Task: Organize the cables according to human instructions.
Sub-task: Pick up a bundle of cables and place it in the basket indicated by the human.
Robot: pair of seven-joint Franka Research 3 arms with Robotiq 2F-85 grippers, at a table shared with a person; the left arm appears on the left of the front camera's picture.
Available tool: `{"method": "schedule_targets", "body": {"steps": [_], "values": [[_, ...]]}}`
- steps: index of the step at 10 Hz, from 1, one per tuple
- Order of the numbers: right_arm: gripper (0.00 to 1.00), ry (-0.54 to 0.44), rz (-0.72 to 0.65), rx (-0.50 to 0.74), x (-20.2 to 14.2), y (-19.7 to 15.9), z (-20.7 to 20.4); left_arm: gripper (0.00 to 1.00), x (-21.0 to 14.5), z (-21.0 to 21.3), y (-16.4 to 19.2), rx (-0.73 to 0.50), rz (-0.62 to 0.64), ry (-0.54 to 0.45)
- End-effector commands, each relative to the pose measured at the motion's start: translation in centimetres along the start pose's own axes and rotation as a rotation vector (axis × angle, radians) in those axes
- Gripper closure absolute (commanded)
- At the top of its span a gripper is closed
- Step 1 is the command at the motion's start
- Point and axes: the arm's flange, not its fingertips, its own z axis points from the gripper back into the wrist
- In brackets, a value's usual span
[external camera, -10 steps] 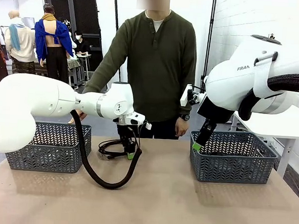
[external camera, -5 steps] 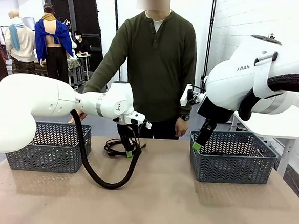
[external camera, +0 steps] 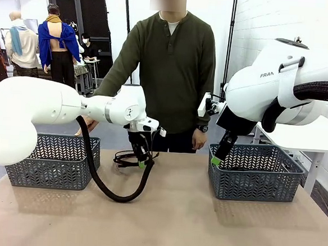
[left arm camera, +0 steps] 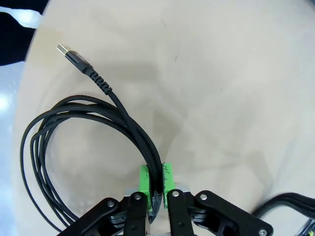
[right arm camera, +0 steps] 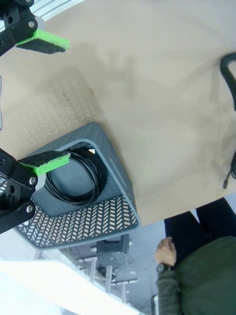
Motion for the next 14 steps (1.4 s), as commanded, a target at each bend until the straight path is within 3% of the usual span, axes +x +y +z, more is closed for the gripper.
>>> {"method": "schedule_targets", "body": {"steps": [1,7,11,14], "values": [[0.0,0.008,0.0,-0.006,-0.1,0.1,-0.1,1.0,-0.9,5.0,-0.6,0.016,-0.034,0.004],[0.0,0.008,0.0,-0.006,-0.1,0.1,-0.1,1.0,-6.5,17.1,-5.1,0.072,-0.288,0.01],[0.0,0.008,0.0,-0.006,-0.1,0.1,-0.1,1.0,-12.8,21.2,-5.5,0.051,-0.371,0.01],[0.0,0.008,0.0,-0.006,-0.1,0.1,-0.1,1.0,-16.1,22.1,-4.3,0.039,-0.443,-0.005]]}}
